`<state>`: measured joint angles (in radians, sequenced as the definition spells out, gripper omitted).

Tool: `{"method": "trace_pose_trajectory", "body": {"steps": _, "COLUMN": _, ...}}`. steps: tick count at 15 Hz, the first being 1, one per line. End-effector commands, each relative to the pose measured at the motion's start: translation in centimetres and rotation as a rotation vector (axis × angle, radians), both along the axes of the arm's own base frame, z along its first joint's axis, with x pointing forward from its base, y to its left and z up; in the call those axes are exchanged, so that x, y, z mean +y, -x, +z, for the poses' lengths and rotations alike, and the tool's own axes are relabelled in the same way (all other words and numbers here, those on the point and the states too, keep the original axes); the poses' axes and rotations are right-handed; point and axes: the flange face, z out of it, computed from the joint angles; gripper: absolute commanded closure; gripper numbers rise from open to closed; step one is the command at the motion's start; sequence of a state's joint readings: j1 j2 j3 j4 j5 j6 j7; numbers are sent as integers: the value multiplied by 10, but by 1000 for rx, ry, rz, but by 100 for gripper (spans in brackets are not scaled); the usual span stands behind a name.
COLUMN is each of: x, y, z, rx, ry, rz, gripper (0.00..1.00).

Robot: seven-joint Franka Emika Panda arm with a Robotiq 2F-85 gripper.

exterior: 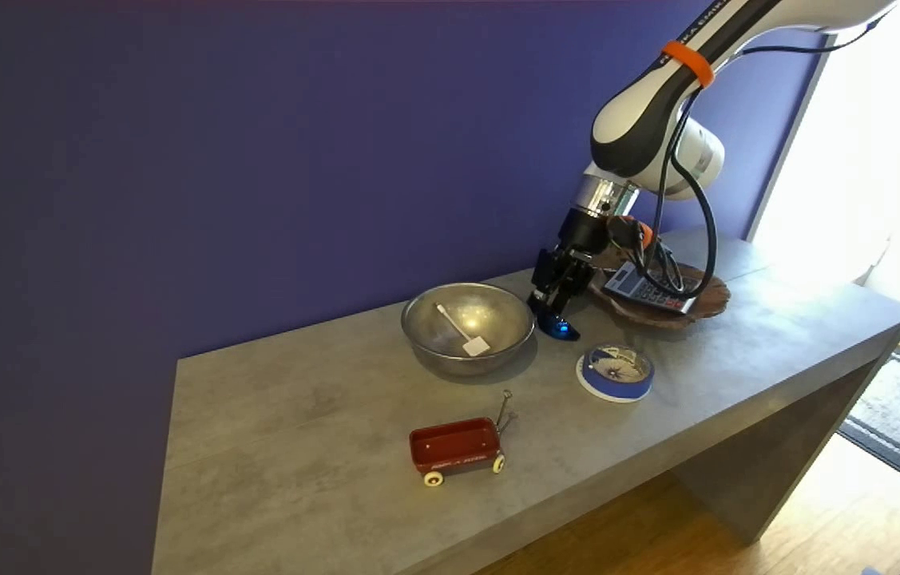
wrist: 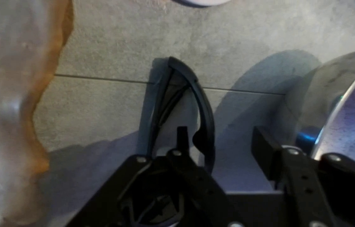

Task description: Pick up the black sun glasses and put them in the brown bowl

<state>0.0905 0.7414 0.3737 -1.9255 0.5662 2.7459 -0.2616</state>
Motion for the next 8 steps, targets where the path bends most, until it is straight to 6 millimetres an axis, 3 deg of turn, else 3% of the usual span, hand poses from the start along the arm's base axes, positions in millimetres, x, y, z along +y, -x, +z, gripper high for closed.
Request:
{"method": "trace_pose_trajectory", "body": {"steps": 1, "x": 4, "y": -7, "z": -7, "rx": -16, "ry": 6, "rz": 13, "gripper": 72}}
{"method": "trace_pose_trajectory", "body": {"steps": 4, "x": 2, "y": -8, "z": -8, "rx": -33, "ry": 21, "rz": 19, "gripper": 96}}
{"method": "trace_pose_trajectory", "body": {"steps": 8, "x": 2, "y": -1, "z": 19, "rx": -72, "ry": 35, "rz": 8, "gripper": 98}}
